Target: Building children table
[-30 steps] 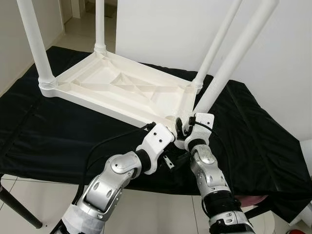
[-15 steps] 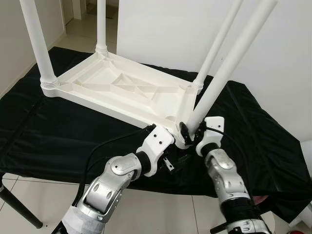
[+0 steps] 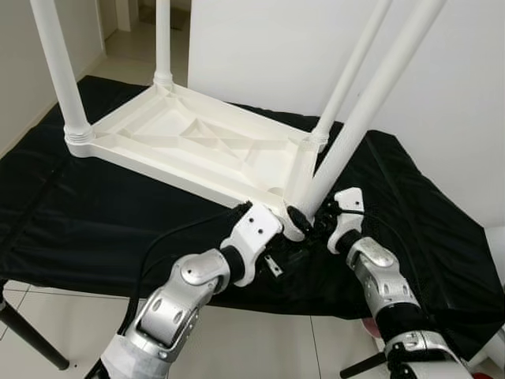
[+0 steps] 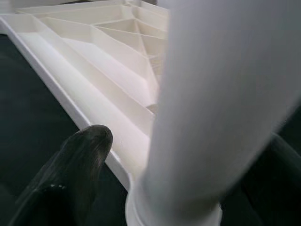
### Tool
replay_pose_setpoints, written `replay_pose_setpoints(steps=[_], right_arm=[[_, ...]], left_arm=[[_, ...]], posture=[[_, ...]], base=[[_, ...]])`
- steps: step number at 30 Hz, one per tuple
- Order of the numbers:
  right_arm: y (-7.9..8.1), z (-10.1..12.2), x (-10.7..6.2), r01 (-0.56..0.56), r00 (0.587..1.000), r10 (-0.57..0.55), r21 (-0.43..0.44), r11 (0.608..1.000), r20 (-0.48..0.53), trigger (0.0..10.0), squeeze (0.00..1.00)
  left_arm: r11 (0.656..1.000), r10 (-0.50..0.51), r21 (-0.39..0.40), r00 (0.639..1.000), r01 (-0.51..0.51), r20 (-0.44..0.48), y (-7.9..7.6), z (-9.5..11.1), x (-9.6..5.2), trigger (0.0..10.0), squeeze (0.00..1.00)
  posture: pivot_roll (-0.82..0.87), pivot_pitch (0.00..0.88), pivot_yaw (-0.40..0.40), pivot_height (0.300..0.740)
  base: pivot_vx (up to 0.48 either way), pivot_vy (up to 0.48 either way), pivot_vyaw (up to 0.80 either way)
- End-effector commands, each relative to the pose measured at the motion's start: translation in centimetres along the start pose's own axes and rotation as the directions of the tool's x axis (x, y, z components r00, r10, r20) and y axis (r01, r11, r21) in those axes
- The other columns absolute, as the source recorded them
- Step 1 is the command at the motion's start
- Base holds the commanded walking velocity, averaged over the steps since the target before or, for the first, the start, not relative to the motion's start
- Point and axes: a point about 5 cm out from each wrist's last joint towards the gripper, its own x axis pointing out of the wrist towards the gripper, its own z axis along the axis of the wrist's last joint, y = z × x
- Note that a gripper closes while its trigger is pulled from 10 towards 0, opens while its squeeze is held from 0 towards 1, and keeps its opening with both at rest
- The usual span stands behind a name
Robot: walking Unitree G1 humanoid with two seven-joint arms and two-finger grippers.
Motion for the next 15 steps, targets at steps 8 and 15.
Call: replay_pose_setpoints(steps=[8, 15], right_arm=[[0.7, -0.3, 1.7, -0.078, 0.996, 0.077, -0.026, 0.997, -0.054, 10.0, 0.0], [1.2, -1.6, 1.6, -0.13, 0.987, 0.129, -0.003, 0.992, -0.094, 0.0, 0.0]], left_arm=[[1.0, -0.005, 0.007, 1.0, 0.005, 0.01, -0.2, 0.4, 0.2, 10.0, 0.0], [1.0, 0.004, 0.006, 1.0, -0.004, 0.008, -0.3, 0.4, 0.1, 10.0, 0.0]], posture=[[0.09, 0.0, -0.172, 0.74], [0.1, 0.0, -0.18, 0.74]], base=[[0.0, 0.0, 0.0], [0.0, 0.0, 0.0]])
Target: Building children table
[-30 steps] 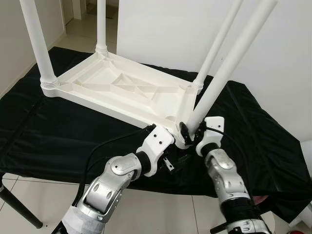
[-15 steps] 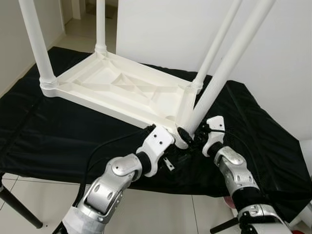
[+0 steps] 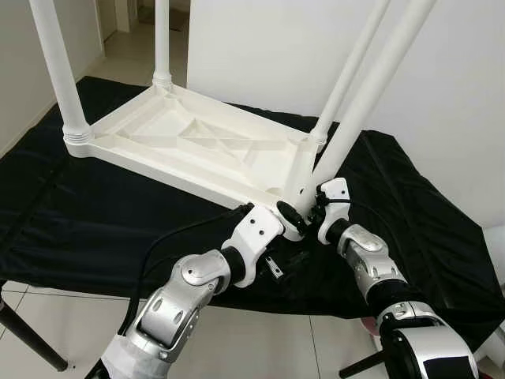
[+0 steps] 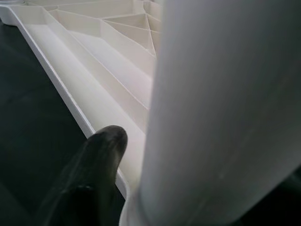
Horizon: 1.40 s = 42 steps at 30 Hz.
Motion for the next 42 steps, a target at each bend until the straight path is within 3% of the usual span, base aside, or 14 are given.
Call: replay_pose_setpoints(steps=[1, 8, 14, 15, 16, 17, 22, 26, 37, 39, 40, 42], right_arm=[[0.7, -1.4, -0.1, -0.041, 0.997, 0.042, 0.023, 0.999, -0.057, 0.0, 0.0], [0.4, -1.9, -0.7, -0.03, 0.998, 0.032, 0.031, 0.999, -0.059, 0.0, 0.0], [0.0, -2.1, -1.4, 0.052, 0.999, -0.052, 0.053, 0.997, -0.013, 0.0, 0.0], [0.0, -2.0, -1.5, 0.083, 0.996, -0.085, 0.086, 0.993, 0.016, 1.2, 0.0], [0.0, -2.0, -1.5, 0.083, 0.996, -0.085, 0.086, 0.993, 0.016, 1.2, 0.0], [0.0, -2.0, -1.5, 0.105, 0.994, -0.109, 0.097, 0.99, 0.029, 10.0, 0.0], [0.3, -1.8, -1.5, 0.188, 0.979, -0.195, 0.119, 0.975, 0.054, 10.0, 0.0], [0.9, -2.0, -1.8, 0.366, 0.925, -0.375, 0.125, 0.922, 0.061, 10.0, 0.0], [4.4, -2.2, -1.7, 0.451, 0.88, -0.47, 0.189, 0.872, 0.068, 10.0, 0.0], [4.4, -2.5, -2.0, 0.551, 0.824, -0.566, 0.185, 0.814, 0.031, 10.0, 0.0], [4.4, -2.5, -2.0, 0.551, 0.824, -0.566, 0.185, 0.814, 0.031, 10.0, 0.0], [4.2, -2.8, -2.5, 0.644, 0.759, -0.651, 0.169, 0.746, -0.016, 10.0, 0.0]], left_arm=[[1.0, 0.002, 0.005, 1.0, -0.002, 0.008, -0.3, 0.3, 0.1, 10.0, 0.0], [1.0, -0.011, 0.002, 1.0, 0.011, 0.007, -0.6, 0.2, 0.1, 10.0, 0.0], [1.0, -0.022, 0.004, 1.0, 0.022, 0.007, -0.7, 0.1, 0.2, 10.0, 0.0], [1.0, -0.022, 0.003, 1.0, 0.022, 0.002, -0.7, 0.0, 0.1, 10.0, 0.0], [1.0, -0.022, 0.003, 1.0, 0.022, 0.002, -0.7, 0.0, 0.1, 10.0, 0.0], [1.0, -0.022, 0.002, 1.0, 0.022, 0.001, -0.7, -0.1, 0.1, 10.0, 0.0], [1.0, -0.014, 0.0, 1.0, 0.014, -0.001, -0.8, -0.3, 0.0, 10.0, 0.0], [1.0, 0.012, -0.014, 1.0, -0.012, -0.004, -0.8, -0.7, -0.1, 10.0, 0.0], [1.0, -0.025, 0.006, 0.999, 0.025, -0.024, -0.3, -0.9, -0.3, 10.0, 0.0], [0.999, -0.047, 0.016, 0.999, 0.047, -0.028, -0.1, -0.8, -0.2, 10.0, 0.0], [0.999, -0.047, 0.016, 0.999, 0.047, -0.028, -0.1, -0.8, -0.2, 10.0, 0.0], [0.998, -0.062, 0.02, 0.998, 0.063, -0.032, 0.0, -0.8, 0.0, 10.0, 0.0]], posture=[[0.09, 0.0, -0.175, 0.74], [0.08, 0.0, -0.166, 0.74], [0.07, 0.0, -0.169, 0.74], [0.07, 0.0, -0.172, 0.74], [0.07, 0.0, -0.172, 0.74], [0.07, 0.0, -0.175, 0.74], [0.07, 0.0, -0.175, 0.74], [0.07, 0.0, -0.164, 0.74], [0.04, 0.0, -0.092, 0.74], [0.02, 0.0, -0.054, 0.74], [0.02, 0.0, -0.054, 0.74], [0.0, 0.0, -0.026, 0.74]], base=[[0.0, 0.0, 0.0], [0.0, 0.0, 0.0], [0.0, 0.0, 0.0], [0.0, 0.0, 0.0], [0.0, 0.0, 0.0], [0.0, 0.0, 0.0], [0.0, 0.0, 0.0], [0.0, 0.0, 0.0], [0.0, 0.0, 0.0], [0.0, 0.0, 0.0], [0.0, 0.0, 0.0], [0.0, 0.0, 0.0]])
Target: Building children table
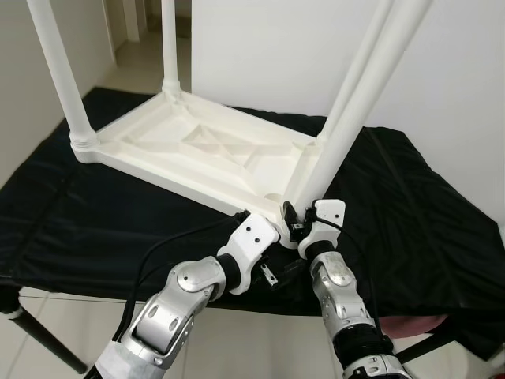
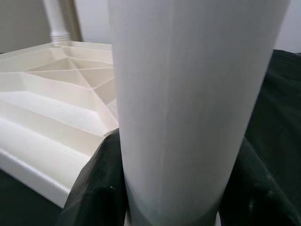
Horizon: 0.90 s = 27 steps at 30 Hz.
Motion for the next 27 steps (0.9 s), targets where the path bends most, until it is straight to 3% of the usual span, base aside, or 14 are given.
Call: replay_pose_setpoints(steps=[1, 8, 9, 22, 23, 27], right_arm=[[-1.8, -1.9, -1.1, 0.163, 0.98, -0.163, -0.014, 0.987, -0.111, 10.0, 0.0], [-2.4, -1.9, -1.5, 0.206, 0.971, -0.208, -0.032, 0.978, -0.115, 10.0, 0.0], [-2.8, -1.8, -1.6, 0.22, 0.969, -0.221, -0.021, 0.975, -0.11, 10.0, 1.0], [-3.0, -0.1, -2.8, 0.172, 0.984, -0.171, 0.012, 0.985, -0.041, 10.0, 1.0], [-3.1, 0.1, -3.1, 0.143, 0.989, -0.142, 0.014, 0.99, -0.037, 10.0, 0.0], [-3.2, 0.4, -3.3, 0.062, 0.998, -0.061, 0.029, 0.998, -0.03, 10.0, 0.0]], left_arm=[[0.997, -0.076, 0.002, 0.997, 0.076, -0.003, -0.3, -0.1, 0.3, 10.0, 0.0], [0.996, -0.089, 0.003, 0.996, 0.089, -0.004, -0.1, -0.1, 0.2, 10.0, 0.0], [0.996, -0.09, 0.003, 0.996, 0.09, -0.009, 0.1, -0.2, 0.1, 10.0, 0.0], [0.997, -0.079, -0.001, 0.996, 0.079, -0.029, 0.3, -0.7, -0.5, 10.0, 0.0], [0.997, -0.077, -0.002, 0.997, 0.077, -0.029, 0.3, -0.7, -0.6, 10.0, 0.0], [0.997, -0.072, -0.004, 0.997, 0.072, -0.03, 0.3, -0.7, -0.7, 10.0, 0.0]], posture=[[0.0, 0.0, -0.026, 0.74], [-0.01, 0.0, 0.007, 0.74], [-0.01, 0.0, 0.014, 0.74], [0.0, 0.0, -0.002, 0.74], [0.0, 0.0, -0.013, 0.74], [0.0, 0.0, -0.018, 0.74]], base=[[0.0, 0.0, 0.0], [0.0, 0.0, 0.0], [0.0, 0.0, 0.0], [0.0, 0.0, 0.0], [0.0, 0.0, 0.0], [0.0, 0.0, 0.0]])
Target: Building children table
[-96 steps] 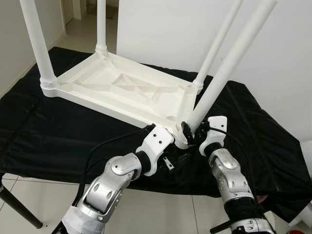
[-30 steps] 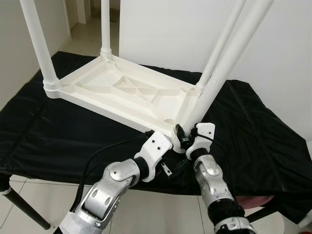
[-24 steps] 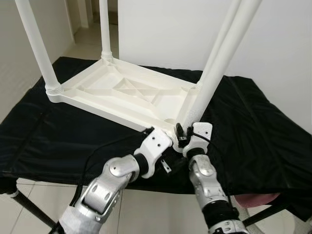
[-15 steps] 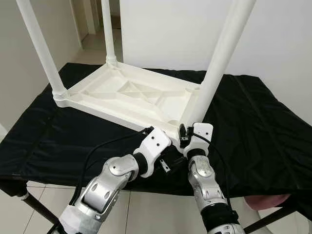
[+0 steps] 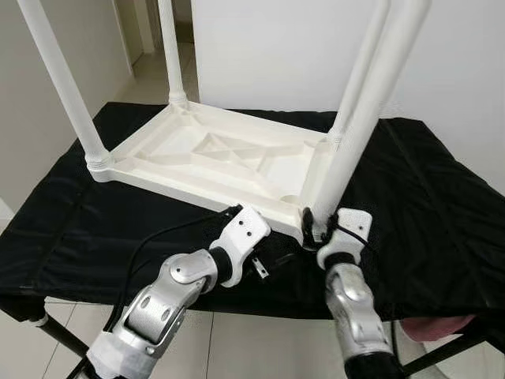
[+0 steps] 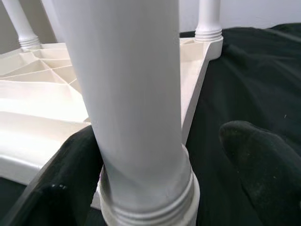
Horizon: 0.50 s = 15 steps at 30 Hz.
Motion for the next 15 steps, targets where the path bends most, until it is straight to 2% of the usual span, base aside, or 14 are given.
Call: replay_pose_setpoints(steps=[1, 2, 4, 5, 6, 8, 10, 12, 15], right_arm=[[-0.4, 0.1, -0.1, -0.07, 0.998, 0.07, 0.005, 0.998, -0.003, 10.0, 0.0], [-0.6, 0.3, -0.1, -0.155, 0.988, 0.155, -0.006, 0.988, -0.002, 10.0, 0.0], [-0.6, 0.3, -0.1, -0.155, 0.988, 0.155, -0.006, 0.988, -0.002, 10.0, 0.0], [-1.1, 0.6, 0.2, -0.232, 0.973, 0.232, -0.035, 0.972, -0.002, 10.0, 0.0], [-1.1, 0.6, 0.2, -0.232, 0.973, 0.232, -0.035, 0.972, -0.002, 10.0, 0.0], [-2.3, 1.1, 1.2, -0.393, 0.919, 0.393, -0.056, 0.918, -0.025, 10.0, 0.0], [-2.9, 1.5, 2.1, -0.469, 0.883, 0.466, -0.08, 0.88, -0.048, 10.0, 0.0], [-3.1, 1.7, 3.0, -0.5, 0.866, 0.495, -0.122, 0.857, -0.074, 10.0, 0.0], [-3.1, 2.0, 3.7, -0.533, 0.846, 0.526, -0.114, 0.838, -0.085, 10.0, 0.0]], left_arm=[[0.997, -0.073, 0.003, 0.997, 0.073, 0.0, -0.4, 0.1, -0.1, 10.0, 0.0], [0.998, -0.069, 0.001, 0.998, 0.069, 0.0, -0.5, 0.0, -0.2, 10.0, 0.0], [0.998, -0.069, 0.001, 0.998, 0.069, 0.0, -0.5, 0.0, -0.2, 10.0, 0.0], [0.998, -0.067, -0.001, 0.998, 0.067, 0.0, -0.5, -0.1, -0.2, 10.0, 0.0], [0.998, -0.067, -0.001, 0.998, 0.067, 0.0, -0.5, -0.1, -0.2, 10.0, 0.0], [0.998, -0.062, -0.012, 0.998, 0.062, 0.003, -0.6, -0.1, -0.2, 10.0, 0.0], [0.998, -0.06, -0.016, 0.998, 0.06, 0.005, -0.6, -0.1, -0.2, 10.0, 0.0], [0.998, -0.058, -0.017, 0.998, 0.059, 0.007, -0.6, -0.1, -0.2, 10.0, 0.0], [0.998, -0.056, -0.017, 0.998, 0.057, 0.005, -0.6, -0.1, -0.3, 10.0, 0.0]], posture=[[0.01, 0.0, -0.027, 0.74], [0.01, 0.0, -0.031, 0.74], [0.01, 0.0, -0.031, 0.74], [0.01, 0.0, -0.038, 0.74], [0.01, 0.0, -0.038, 0.74], [0.0, 0.0, -0.04, 0.74], [0.01, 0.0, -0.04, 0.74], [0.01, 0.0, -0.042, 0.74], [0.01, 0.0, -0.042, 0.74]], base=[[0.0, 0.0, 0.0], [0.0, 0.0, 0.0], [0.0, 0.0, 0.0], [0.0, 0.0, 0.0], [0.0, 0.0, 0.0], [0.0, 0.0, 0.0], [0.0, 0.0, 0.0], [0.0, 0.0, 0.0], [0.0, 0.0, 0.0]])
